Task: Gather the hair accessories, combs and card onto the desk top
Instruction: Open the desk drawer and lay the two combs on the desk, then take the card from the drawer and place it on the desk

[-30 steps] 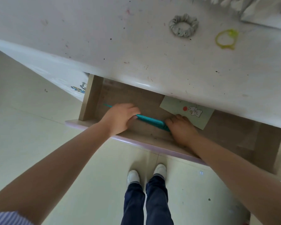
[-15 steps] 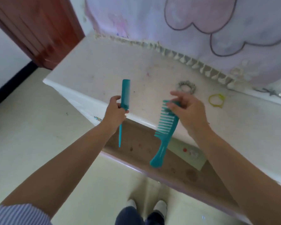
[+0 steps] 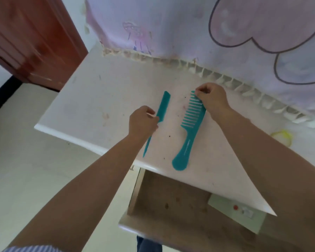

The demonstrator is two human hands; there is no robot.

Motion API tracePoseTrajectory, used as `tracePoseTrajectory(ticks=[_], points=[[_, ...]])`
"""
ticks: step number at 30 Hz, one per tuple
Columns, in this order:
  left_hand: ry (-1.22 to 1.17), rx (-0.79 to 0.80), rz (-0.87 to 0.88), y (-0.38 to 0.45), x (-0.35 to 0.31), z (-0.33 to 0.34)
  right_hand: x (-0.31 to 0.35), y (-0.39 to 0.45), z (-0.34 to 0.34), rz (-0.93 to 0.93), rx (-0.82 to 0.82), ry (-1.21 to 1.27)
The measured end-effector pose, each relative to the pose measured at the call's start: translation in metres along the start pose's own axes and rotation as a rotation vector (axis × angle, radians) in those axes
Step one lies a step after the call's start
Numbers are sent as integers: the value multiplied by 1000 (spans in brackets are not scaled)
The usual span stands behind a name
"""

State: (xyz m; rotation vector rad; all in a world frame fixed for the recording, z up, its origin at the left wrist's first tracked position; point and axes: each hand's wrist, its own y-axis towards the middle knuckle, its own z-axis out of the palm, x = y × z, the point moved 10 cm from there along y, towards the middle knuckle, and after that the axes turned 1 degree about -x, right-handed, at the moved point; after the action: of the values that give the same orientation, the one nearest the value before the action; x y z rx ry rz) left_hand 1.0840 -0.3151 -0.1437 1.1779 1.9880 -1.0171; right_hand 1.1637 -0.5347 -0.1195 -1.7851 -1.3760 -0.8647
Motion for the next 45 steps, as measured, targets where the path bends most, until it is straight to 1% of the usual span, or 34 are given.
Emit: tracePoseTrajectory(ticks=[2,3,6,8,11,14,16,17,19,22,24,26,28,29,30,32,33,34,35,36,39,41,43,44,45], points=[[164,-63,37,11,2,-3,-13,14,14,38,60,-99],[234,-80,66,15,2,-2,-15,20,17,25,59,-173],[330,-94,170,21,-1,4,-14,25,20,-80,-27,-430],[380,-92,245,24,-6,7,-13,17,23,-154,-99,-551],[427,-62,334,24,-13,10,-11,8,23,-206,-171,-571],[428,-35,359,22,-15,11,-8,7,20,-214,-139,-506],[406,-45,367,15,-18,9,-7,-6,10,-242,-136,-450],[395,-61,394,7,-24,7,-4,-21,3,-282,-150,-434],[400,-75,540,-22,-41,11,-1,-66,-10,-387,-160,-412],[438,51,836,-90,-65,50,-21,-148,-36,-441,-129,-404],[431,180,937,-137,-66,81,-46,-199,-51,-447,-69,-411],[451,311,1010,-183,-59,114,-76,-245,-61,-487,50,-422],[478,392,1083,-228,-43,146,-116,-276,-65,-449,230,-483],[505,438,1080,-246,-30,162,-140,-282,-69,-360,301,-518],[532,476,1015,-257,-14,177,-168,-282,-77,-245,325,-544],[568,493,696,-254,26,198,-228,-275,-97,88,292,-597],[584,507,478,-248,51,207,-257,-274,-106,268,273,-607],[582,532,284,-245,71,214,-278,-274,-111,409,269,-586],[548,537,149,-242,82,219,-291,-274,-111,511,255,-523],[507,530,67,-238,86,224,-300,-272,-110,587,220,-435],[461,500,-27,-228,88,240,-319,-273,-110,768,12,-208],[482,458,-49,-222,95,245,-330,-277,-114,845,-106,-152],[521,436,-96,-218,106,241,-335,-277,-117,879,-136,-125],[546,437,-114,-217,111,239,-337,-275,-118,889,-123,-98],[578,446,-124,-217,115,236,-337,-273,-116,894,-78,-83]])
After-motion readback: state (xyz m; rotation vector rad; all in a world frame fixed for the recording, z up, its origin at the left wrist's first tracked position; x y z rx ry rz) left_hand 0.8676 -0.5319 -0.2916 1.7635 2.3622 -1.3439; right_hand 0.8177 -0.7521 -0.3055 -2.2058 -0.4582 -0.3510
